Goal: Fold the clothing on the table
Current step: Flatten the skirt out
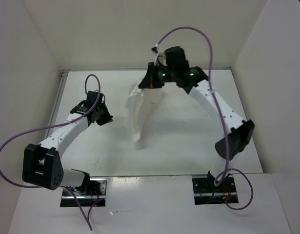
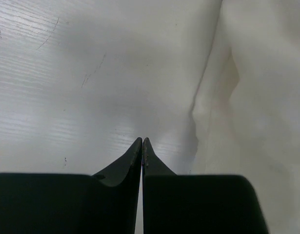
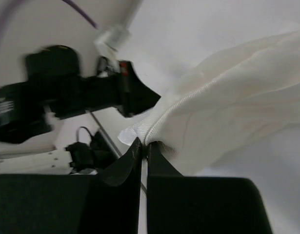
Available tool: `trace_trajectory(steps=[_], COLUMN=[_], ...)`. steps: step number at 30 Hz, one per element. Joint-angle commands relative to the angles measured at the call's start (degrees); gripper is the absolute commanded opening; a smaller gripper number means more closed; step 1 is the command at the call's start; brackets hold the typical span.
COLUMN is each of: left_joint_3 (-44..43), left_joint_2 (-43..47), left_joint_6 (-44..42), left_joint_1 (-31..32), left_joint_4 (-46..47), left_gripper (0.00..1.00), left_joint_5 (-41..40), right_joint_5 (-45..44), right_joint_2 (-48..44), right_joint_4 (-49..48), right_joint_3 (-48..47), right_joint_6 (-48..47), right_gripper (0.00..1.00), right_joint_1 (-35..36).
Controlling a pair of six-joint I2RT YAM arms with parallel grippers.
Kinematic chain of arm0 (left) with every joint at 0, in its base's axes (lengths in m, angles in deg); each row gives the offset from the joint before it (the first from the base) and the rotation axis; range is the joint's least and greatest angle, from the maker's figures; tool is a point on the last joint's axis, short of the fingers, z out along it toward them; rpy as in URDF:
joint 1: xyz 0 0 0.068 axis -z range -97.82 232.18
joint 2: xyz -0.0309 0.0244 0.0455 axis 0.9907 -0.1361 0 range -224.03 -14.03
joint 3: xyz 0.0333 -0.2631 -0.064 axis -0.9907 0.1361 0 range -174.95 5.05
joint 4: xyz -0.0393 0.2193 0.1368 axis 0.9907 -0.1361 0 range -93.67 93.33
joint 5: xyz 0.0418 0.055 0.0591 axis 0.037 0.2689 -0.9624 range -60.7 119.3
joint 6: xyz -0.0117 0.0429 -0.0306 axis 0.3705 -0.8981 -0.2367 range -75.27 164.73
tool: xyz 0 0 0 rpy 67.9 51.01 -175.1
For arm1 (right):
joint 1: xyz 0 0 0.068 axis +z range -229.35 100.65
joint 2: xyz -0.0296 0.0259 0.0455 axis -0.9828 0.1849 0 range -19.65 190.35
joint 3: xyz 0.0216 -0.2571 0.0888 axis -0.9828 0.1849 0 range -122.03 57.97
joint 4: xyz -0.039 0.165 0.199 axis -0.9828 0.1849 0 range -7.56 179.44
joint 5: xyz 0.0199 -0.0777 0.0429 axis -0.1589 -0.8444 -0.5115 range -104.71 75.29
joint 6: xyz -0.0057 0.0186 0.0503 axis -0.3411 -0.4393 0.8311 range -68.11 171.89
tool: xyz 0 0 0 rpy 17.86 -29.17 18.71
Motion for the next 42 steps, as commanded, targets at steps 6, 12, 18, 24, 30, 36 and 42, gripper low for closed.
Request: trace_trajectory(steps=[6,12,18,24,30,36,42], left_joint_3=[2.3,3.4,6.7,11.8,17.4,19.8,18.0], left_joint_2=[1.8,1.8,1.8,2.3,5.5,5.6,-2.3], left_joint_6=[-1.4,-1.4,-0.9,2.5,4.3,6.9,8.3], left_joint_1=[-1.2,-1.2,-1.2,1.5,2.6,5.5,9.7], left_joint_4=[0.8,0.8,2.6,4.9,5.3,9.6,14.1], left_gripper=[0.08,0.08,0.08,0.31,0.58,0.54,0.3], left_joint_5=[2.1,2.1,6.0,9.4,15.1,18.3,18.9], right_joint_5=[19.9,14.1,3.6,-1.5,-0.2,0.3,0.3], right_joint_2=[-19.4,-24.2,-27.5,-26.4,-25.2,-23.6,-23.0], right_joint_4=[-13.9,-5.6,1.4,2.1,1.0,0.5,0.5], right_joint_3=[17.0,49.5,58.9,56.2,57.2,57.2,57.2], right_joint_6=[3.4,0.4,6.3,8.4,8.4,7.9,7.3], right_gripper=[0.0,0.0,0.0,0.0,0.0,0.0,0.0], right_joint_1=[-17.9,-19.9,-20.6,-20.6,-20.6,-20.6,-20.6])
